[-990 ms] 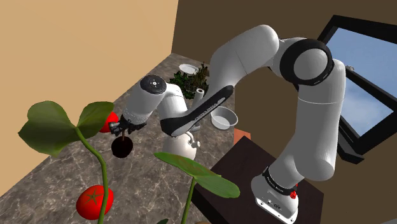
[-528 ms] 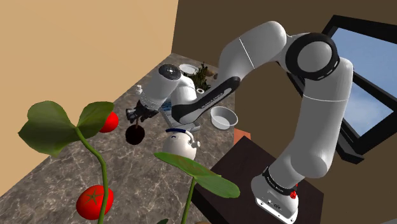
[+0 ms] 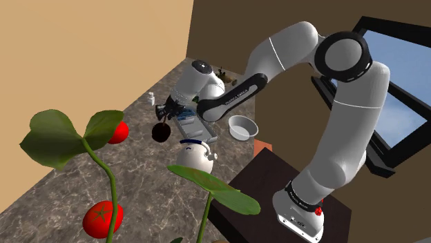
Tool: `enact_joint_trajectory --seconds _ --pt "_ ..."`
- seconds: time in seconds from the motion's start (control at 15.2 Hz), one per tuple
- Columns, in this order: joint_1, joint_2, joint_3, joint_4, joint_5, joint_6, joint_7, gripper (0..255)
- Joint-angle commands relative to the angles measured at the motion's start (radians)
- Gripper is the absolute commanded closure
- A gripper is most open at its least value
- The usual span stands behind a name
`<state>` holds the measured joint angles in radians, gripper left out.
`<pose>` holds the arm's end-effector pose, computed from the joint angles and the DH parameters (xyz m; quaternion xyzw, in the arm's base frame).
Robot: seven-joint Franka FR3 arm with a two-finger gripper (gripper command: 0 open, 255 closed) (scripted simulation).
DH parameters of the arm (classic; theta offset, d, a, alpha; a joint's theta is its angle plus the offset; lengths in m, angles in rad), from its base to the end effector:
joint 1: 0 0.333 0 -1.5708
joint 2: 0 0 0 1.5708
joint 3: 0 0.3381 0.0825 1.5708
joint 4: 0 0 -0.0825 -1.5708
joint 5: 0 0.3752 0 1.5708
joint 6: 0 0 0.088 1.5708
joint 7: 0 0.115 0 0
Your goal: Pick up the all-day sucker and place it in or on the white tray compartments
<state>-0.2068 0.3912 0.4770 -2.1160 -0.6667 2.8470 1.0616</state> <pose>0.5824 0.1797 0.3056 -0.9686 0.1250 -0.2042 0.0670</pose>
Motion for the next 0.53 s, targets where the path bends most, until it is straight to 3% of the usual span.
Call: enact_joint_trajectory --seconds 0.0,0.46 --pt "-0.066 -0.006 0.024 -0.007 0.038 0.006 -0.080 255" --pt "-0.283 0.015 0.108 0.014 0.152 -0.002 -0.335 255"
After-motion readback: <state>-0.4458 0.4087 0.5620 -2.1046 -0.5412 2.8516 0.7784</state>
